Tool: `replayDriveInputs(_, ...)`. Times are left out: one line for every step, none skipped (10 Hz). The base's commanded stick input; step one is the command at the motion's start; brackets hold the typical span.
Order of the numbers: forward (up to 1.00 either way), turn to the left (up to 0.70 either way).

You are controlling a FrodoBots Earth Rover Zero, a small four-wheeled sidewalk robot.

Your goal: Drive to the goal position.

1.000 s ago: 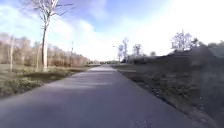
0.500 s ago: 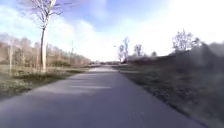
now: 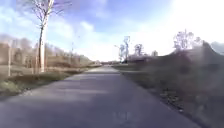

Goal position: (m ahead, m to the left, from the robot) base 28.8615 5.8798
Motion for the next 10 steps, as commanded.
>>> replayDriveInputs(1.00,0.00)
replayDriveInputs(1.00,0.00)
replayDriveInputs(1.00,0.00)
replayDriveInputs(1.00,0.00)
replayDriveInputs(1.00,0.00)
replayDriveInputs(1.00,0.00)
replayDriveInputs(1.00,0.00)
replayDriveInputs(1.00,0.00)
replayDriveInputs(1.00,0.00)
replayDriveInputs(1.00,0.00)
